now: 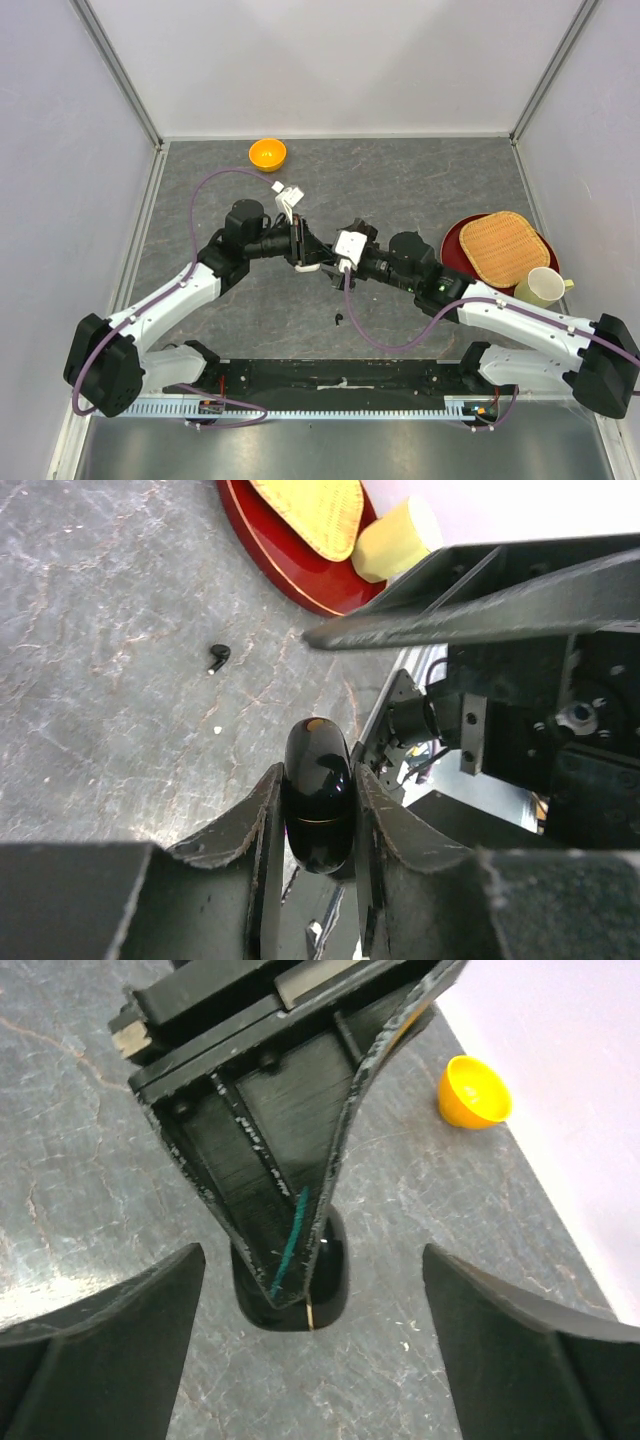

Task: Insert the wireless bluetooth earbuds into the charging case
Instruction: Pick up the charging case at the center of the board.

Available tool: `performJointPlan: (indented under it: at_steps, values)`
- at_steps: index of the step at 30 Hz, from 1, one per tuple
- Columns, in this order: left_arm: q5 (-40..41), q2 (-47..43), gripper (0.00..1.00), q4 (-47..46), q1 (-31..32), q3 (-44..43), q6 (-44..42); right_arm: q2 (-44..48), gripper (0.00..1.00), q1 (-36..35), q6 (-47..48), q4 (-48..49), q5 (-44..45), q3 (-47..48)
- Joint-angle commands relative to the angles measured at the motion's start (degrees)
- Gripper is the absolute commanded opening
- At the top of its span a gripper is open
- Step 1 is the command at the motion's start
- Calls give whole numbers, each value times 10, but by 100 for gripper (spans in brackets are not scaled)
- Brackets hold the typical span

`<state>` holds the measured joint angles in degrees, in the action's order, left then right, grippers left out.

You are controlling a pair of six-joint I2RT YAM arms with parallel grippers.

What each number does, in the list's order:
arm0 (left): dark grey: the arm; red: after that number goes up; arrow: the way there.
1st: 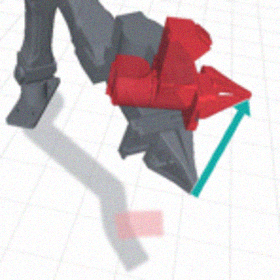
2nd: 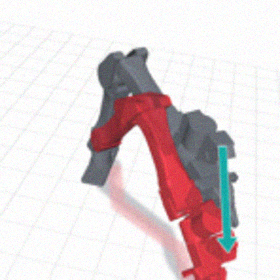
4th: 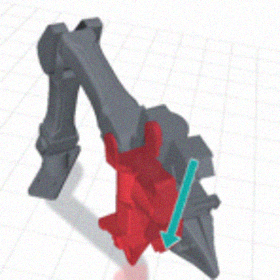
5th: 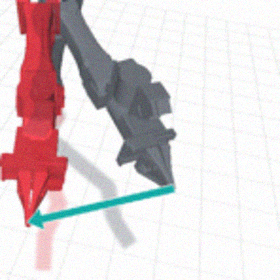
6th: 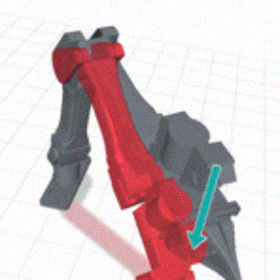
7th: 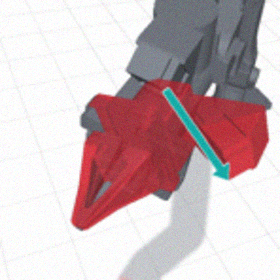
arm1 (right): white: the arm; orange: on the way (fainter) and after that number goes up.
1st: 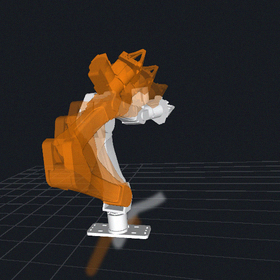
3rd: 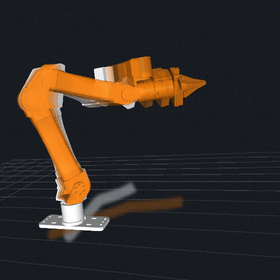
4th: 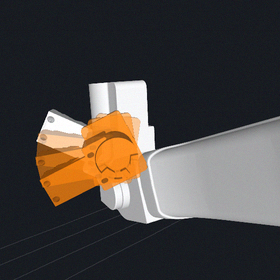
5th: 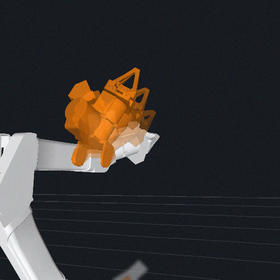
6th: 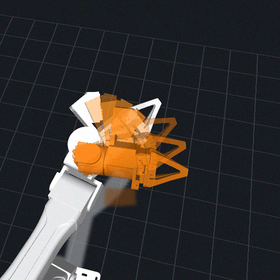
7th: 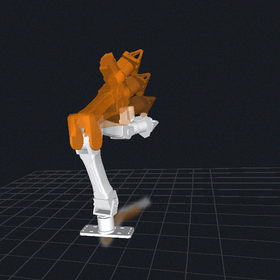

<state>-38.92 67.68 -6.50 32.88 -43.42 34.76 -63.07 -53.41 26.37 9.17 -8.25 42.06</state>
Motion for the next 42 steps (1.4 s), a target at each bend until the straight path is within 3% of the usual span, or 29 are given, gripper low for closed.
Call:
performJointPlan:
  at_steps: [1,8,12,16,19,21,26,33,35,38,42]
  values:
    - [38,-29,2,29,2,-3,-54,24,98,-3,-35,55,28,10]
    - [134,-91,2,53,-2,10,-99,80,98,-2,-66,81,59,-41]
    - [177,-128,2,56,-8,15,-122,107,98,-2,-129,102,147,-70]
    - [206,-163,2,48,-11,28,-147,101,98,7,-267,54,258,-42]
    - [221,-197,2,23,-11,47,-160,66,98,36,-362,-38,275,20]
    - [227,-221,2,11,-11,56,-174,45,98,61,-407,-90,256,66]
    - [213,-262,2,-14,-11,82,-221,-8,98,160,-565,-116,66,111]
    - [187,-339,2,-115,-11,170,-269,-28,98,189,-749,-96,-54,125]
    - [193,-356,2,-116,-11,181,-284,-34,98,189,-792,-46,-98,108]
    - [175,-373,2,-142,-11,203,-321,-37,98,190,-901,108,-165,55]
    - [162,-393,2,-236,-11,252,-343,-59,98,187,-1017,222,-207,7]
